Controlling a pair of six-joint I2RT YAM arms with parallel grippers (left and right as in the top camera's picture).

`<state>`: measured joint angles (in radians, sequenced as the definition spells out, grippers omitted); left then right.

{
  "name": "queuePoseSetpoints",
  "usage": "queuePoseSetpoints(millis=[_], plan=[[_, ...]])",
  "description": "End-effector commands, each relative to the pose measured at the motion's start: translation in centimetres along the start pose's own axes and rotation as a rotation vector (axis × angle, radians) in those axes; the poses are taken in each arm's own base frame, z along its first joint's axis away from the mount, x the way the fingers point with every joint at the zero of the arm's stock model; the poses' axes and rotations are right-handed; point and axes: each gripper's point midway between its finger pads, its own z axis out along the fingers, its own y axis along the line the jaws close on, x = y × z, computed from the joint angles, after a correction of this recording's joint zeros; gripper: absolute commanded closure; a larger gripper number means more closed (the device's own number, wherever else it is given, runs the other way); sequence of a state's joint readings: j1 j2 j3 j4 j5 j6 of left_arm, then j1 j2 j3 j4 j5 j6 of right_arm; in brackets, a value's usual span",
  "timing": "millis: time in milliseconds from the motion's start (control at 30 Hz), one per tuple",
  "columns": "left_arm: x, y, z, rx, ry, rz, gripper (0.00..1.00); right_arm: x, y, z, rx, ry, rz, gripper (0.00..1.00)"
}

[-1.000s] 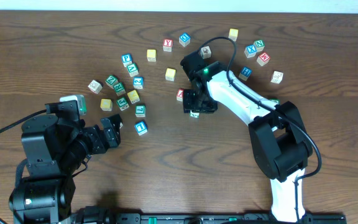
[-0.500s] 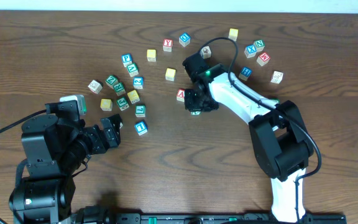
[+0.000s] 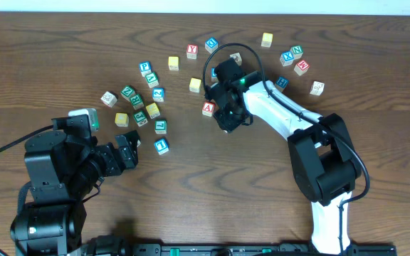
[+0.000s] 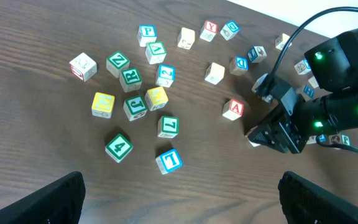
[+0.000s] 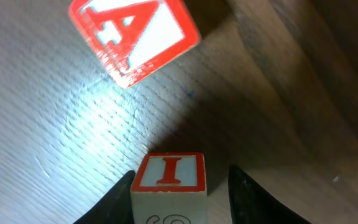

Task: Spell out AI2
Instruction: 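Lower the 'I' block beside the 'A' block and release it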

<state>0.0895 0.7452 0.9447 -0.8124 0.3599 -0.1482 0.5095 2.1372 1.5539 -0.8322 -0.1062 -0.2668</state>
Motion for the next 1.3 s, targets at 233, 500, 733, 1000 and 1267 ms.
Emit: queuePoseSetpoints(millis=[233,500,733,1000,1267], plan=[[-0.4,0.0,-0.3,-0.007,-0.013,0.025,0.02,-0.2,-1.4,-1.6,-0.065,-0.036,-0.066,0.62],[-0.4,0.0,-0.3,-0.007,-0.013,0.025,0.02,-2.5,-0.6,-7.0,-0.162,-0.122,0.284,0.48],[-0.4,0.0,-0.3,-0.007,-0.013,0.025,0.02,0.3,-1.7,-6.0,-0.064,0.001,0.89,0.43],[-0.4,0.0,-0.3,-0.007,-0.013,0.025,0.02,1.3,-1.7,-3.3,0.064,-0.018,1.047,0.44],[-0.4,0.0,-0.3,-0.007,-0.013,0.025,0.02,2.1,-2.1,-2.2,0.089,-0.019,1.056,0.48]])
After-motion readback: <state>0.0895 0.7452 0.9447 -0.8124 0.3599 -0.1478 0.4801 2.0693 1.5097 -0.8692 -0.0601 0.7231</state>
